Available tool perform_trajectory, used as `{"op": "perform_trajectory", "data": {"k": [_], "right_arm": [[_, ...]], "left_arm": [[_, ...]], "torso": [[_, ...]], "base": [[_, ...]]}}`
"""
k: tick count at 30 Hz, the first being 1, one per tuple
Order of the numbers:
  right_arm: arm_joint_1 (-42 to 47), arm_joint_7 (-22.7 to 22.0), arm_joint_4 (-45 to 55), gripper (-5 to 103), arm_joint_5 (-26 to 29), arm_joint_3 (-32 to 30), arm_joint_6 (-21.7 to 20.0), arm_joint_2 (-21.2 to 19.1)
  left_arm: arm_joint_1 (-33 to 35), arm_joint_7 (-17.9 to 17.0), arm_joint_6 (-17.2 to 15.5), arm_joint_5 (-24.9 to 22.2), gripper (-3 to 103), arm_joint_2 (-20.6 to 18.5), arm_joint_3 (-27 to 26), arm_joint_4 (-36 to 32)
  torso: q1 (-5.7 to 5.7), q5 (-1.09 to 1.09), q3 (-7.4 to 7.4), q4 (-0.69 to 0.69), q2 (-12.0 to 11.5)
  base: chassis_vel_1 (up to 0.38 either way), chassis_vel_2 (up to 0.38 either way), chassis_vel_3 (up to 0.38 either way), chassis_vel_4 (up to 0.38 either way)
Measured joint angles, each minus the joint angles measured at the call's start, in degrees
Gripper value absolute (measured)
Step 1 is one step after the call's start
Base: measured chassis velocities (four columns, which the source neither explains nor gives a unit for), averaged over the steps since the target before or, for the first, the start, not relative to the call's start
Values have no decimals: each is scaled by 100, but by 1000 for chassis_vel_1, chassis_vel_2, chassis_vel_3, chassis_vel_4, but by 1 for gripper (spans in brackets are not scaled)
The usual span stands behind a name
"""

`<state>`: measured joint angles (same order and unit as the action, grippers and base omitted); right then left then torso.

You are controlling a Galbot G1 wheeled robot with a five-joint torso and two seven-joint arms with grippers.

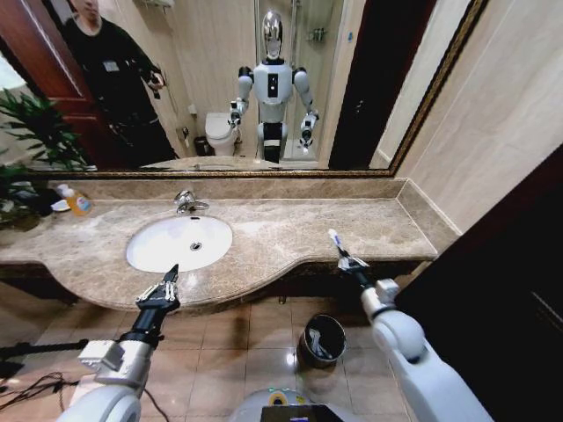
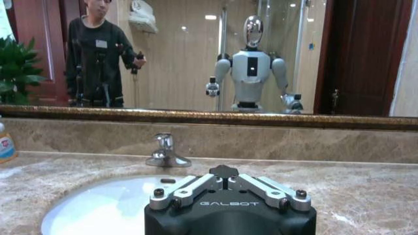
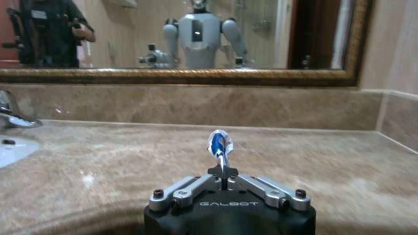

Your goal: Pick up the trash from the sink and place it in the trash bin.

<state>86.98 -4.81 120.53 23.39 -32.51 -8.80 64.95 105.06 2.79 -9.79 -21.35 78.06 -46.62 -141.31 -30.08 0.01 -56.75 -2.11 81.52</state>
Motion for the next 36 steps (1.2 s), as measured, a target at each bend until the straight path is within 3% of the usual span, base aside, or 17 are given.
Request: {"op": "perform_trajectory", "data": {"k": [8,14,22,36], "right_arm": [[990,278,-209,0,-158,-270,690,302],[1072,432,-758,0,-389,-198,1166,457],[809,478,-2027,0,-833,80,1588,684],[-207,484,-4152,0,-1353,670,1967,883]], "left_arm": [[0,0,0,0,0,0,0,0],[0,0,0,0,0,0,0,0],[0,0,0,0,0,0,0,0],[0,0,0,0,0,0,0,0]], "torso": [[0,0,0,1,0],[0,0,0,0,0],[0,-1,-1,0,-1],[-1,-2,-1,0,-1]], "base": [[0,0,0,0],[0,0,0,0],[0,0,0,0],[0,0,0,0]]}}
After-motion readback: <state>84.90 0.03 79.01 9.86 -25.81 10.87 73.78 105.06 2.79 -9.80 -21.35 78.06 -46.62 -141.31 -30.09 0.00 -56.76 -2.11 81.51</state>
